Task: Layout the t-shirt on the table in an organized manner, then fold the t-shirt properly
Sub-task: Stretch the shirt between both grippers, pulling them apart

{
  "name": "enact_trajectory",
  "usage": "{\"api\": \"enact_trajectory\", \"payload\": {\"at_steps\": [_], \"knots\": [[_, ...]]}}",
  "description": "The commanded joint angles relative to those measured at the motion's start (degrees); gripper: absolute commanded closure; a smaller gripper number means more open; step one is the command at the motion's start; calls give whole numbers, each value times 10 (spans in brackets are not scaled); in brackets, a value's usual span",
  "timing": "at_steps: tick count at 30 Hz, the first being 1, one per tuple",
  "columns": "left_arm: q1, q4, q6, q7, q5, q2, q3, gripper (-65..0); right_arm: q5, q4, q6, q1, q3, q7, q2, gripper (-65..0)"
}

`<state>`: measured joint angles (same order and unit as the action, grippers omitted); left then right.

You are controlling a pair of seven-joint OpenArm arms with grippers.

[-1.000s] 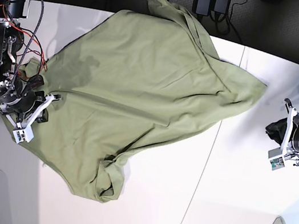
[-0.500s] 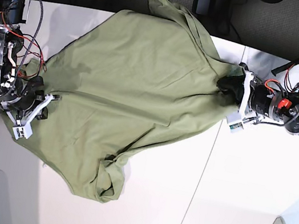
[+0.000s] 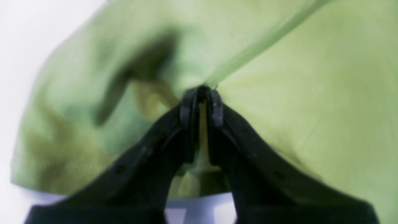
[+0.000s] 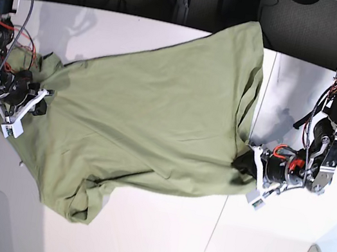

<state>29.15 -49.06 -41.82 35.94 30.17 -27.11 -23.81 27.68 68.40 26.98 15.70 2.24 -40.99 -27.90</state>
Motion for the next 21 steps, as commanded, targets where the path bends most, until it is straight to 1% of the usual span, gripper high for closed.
{"api": "enact_trajectory", "payload": {"at_steps": [1, 4, 6, 7, 8, 9, 11, 15, 17, 19, 21], "knots": [[18, 10, 18, 19, -38, 4, -7, -99, 11, 19, 3, -6, 0, -12, -5, 0], [54, 20, 18, 9, -57, 27, -21, -100, 17, 56, 3, -34, 0, -17, -5, 0], [73, 20, 18, 12, -57, 32, -24, -100, 14, 73, 2, -47, 0, -16, -5, 0], [83, 19, 18, 20, -50, 31, -24, -100, 14, 80, 2, -50, 0, -16, -5, 0], [93, 15, 18, 41, -35, 26, -24, -102, 11, 84, 2, -50, 0, -16, -5, 0], [102, 9, 18, 69, -7, 19, -24, -104, 7, 85, 2, -49, -1, -16, -5, 0], [113, -18, 18, 115, 71, -5, -24, -109, 2, 87, 0, -46, -6, -10, -5, 0], [107, -96, 18, 170, 225, -67, -24, -109, -3, 86, 0, -40, -19, 10, -5, 0], [94, -134, 18, 204, 296, -91, -24, -109, -9, 86, -2, -30, -19, 14, -5, 0], [70, -165, 18, 229, 346, -104, -24, -109, -7, 86, -2, -21, -19, 14, -5, 0], [37, -184, 18, 230, 365, -108, -24, -109, -4, 86, -2, -17, -19, 14, -5, 0]]}}
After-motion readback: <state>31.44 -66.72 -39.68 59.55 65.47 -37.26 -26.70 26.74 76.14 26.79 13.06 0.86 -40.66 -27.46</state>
